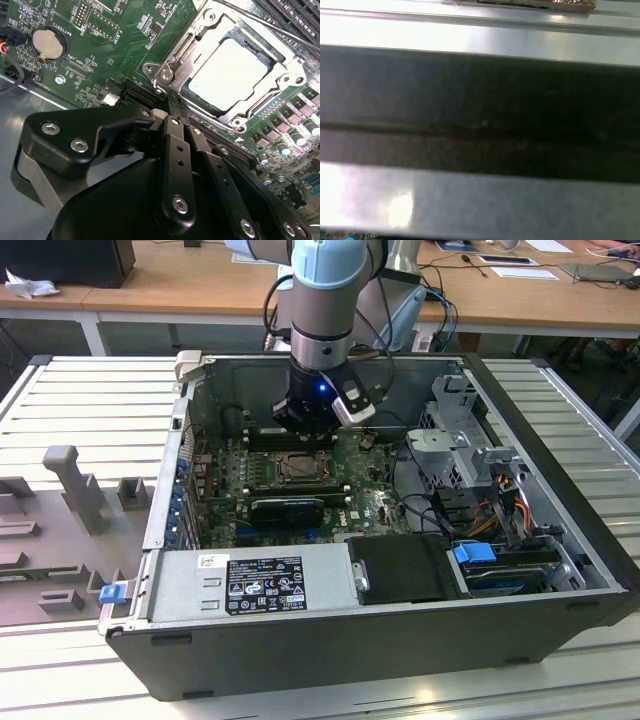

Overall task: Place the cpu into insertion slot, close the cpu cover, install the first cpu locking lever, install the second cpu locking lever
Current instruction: 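Install the first cpu locking lever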

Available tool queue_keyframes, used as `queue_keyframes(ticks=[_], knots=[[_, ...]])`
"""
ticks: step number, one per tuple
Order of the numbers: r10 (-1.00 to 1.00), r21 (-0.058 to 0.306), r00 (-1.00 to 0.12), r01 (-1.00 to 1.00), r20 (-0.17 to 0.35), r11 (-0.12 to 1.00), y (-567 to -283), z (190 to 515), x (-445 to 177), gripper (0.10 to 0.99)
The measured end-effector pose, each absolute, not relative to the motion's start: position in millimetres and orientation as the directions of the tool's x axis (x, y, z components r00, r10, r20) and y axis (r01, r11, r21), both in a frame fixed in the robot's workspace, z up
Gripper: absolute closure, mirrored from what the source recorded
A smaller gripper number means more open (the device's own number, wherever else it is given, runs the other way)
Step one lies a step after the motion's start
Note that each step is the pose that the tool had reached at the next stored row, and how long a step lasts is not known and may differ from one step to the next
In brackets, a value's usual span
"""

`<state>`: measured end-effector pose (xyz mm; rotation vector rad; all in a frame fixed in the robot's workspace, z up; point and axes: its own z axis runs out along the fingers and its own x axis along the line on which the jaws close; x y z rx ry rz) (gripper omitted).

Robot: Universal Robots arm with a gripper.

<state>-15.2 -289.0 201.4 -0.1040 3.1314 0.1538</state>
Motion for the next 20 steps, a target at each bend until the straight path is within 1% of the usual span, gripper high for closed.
queue_keyframes(ticks=[5, 10, 20], knots=[[-0.066, 0.105, -0.998, -0.066, -0.008, 0.992, -289, 202, -15, 0.98], [-0.066, 0.105, -0.998, -0.066, -0.008, 0.992, -289, 214, -15, 0.98], [-0.066, 0.105, -0.998, -0.066, -0.008, 0.992, -293, 214, -15, 0.98]])
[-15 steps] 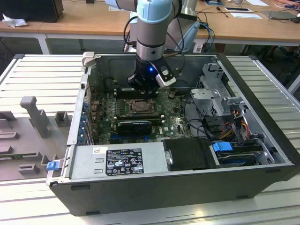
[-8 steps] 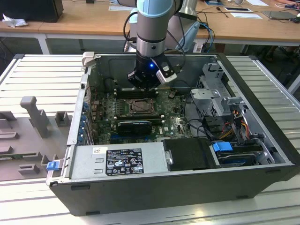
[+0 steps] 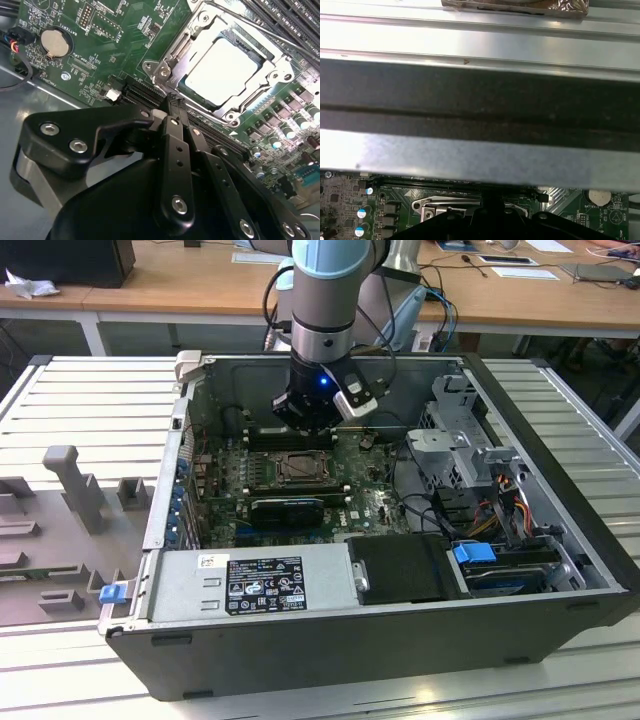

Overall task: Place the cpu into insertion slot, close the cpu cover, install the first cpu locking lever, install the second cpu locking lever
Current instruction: 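Install the first cpu locking lever, then install the second cpu locking lever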

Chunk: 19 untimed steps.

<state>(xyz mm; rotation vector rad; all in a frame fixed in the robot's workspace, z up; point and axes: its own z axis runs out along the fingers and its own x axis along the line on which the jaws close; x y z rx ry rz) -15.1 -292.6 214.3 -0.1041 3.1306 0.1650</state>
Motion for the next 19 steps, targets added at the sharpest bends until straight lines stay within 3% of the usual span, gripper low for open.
queue_keyframes(ticks=[19], knots=[[-0.065, 0.105, -0.998, -0.065, -0.008, 0.992, -297.1, 216.3, -15.1, 0.98]])
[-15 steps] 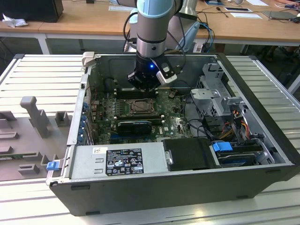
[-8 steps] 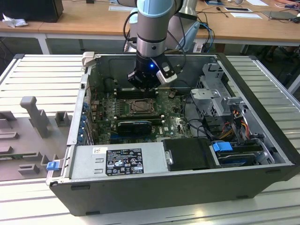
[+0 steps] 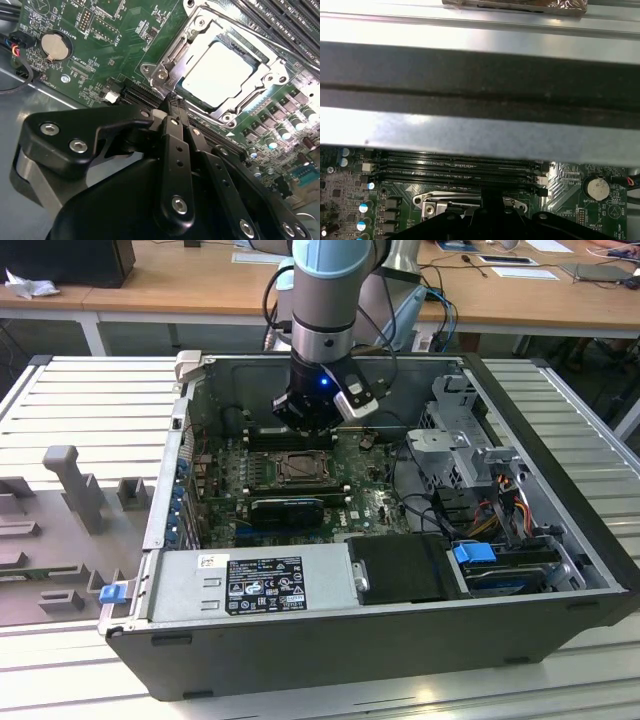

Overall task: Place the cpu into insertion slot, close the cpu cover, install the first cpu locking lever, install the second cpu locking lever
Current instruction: 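Install the second cpu locking lever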

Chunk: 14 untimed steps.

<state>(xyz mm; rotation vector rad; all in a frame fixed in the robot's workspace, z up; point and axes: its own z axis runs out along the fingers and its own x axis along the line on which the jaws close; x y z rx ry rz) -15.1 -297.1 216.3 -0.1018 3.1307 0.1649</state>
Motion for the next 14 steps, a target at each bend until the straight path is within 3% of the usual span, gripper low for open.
queue_keyframes(ticks=[14], knots=[[-0.063, 0.104, -0.998, -0.064, -0.008, 0.992, -301.2, 221.0, -15.1, 0.98]])
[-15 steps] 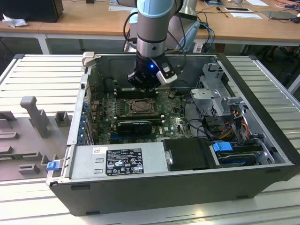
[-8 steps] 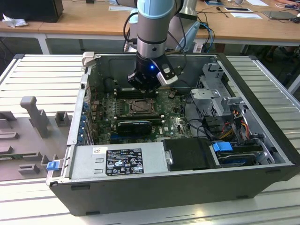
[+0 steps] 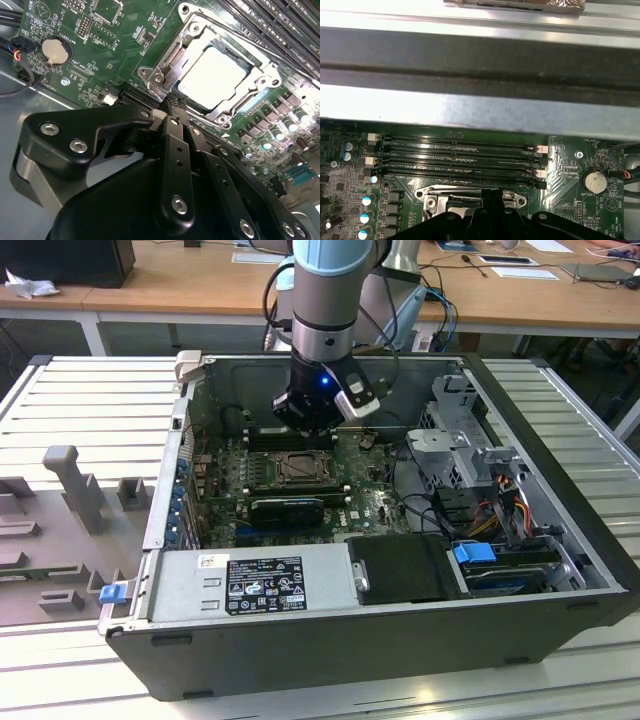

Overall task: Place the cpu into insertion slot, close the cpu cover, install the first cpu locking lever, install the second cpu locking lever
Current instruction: 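Install the second cpu locking lever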

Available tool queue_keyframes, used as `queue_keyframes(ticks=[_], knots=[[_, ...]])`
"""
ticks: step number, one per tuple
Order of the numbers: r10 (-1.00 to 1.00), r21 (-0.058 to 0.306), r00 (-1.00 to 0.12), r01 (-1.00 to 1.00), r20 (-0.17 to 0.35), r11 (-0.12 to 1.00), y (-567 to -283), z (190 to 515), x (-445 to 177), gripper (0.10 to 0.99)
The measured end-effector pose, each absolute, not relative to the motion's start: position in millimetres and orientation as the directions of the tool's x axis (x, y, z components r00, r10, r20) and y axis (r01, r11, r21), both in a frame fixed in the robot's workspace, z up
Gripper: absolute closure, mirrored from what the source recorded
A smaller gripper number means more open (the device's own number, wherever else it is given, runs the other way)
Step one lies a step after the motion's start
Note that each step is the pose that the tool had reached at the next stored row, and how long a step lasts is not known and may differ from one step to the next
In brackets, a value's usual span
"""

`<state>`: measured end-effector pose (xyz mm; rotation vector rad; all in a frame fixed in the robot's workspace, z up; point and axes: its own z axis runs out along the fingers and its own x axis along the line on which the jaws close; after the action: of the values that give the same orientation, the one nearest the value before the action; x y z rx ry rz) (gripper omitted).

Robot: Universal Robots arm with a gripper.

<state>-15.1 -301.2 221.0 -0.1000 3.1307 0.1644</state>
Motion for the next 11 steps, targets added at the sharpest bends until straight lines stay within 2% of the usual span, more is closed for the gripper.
queue_keyframes(ticks=[11], knots=[[-0.06, 0.104, -0.998, -0.061, -0.008, 0.993, -310.6, 220.8, -15.1, 0.98]])
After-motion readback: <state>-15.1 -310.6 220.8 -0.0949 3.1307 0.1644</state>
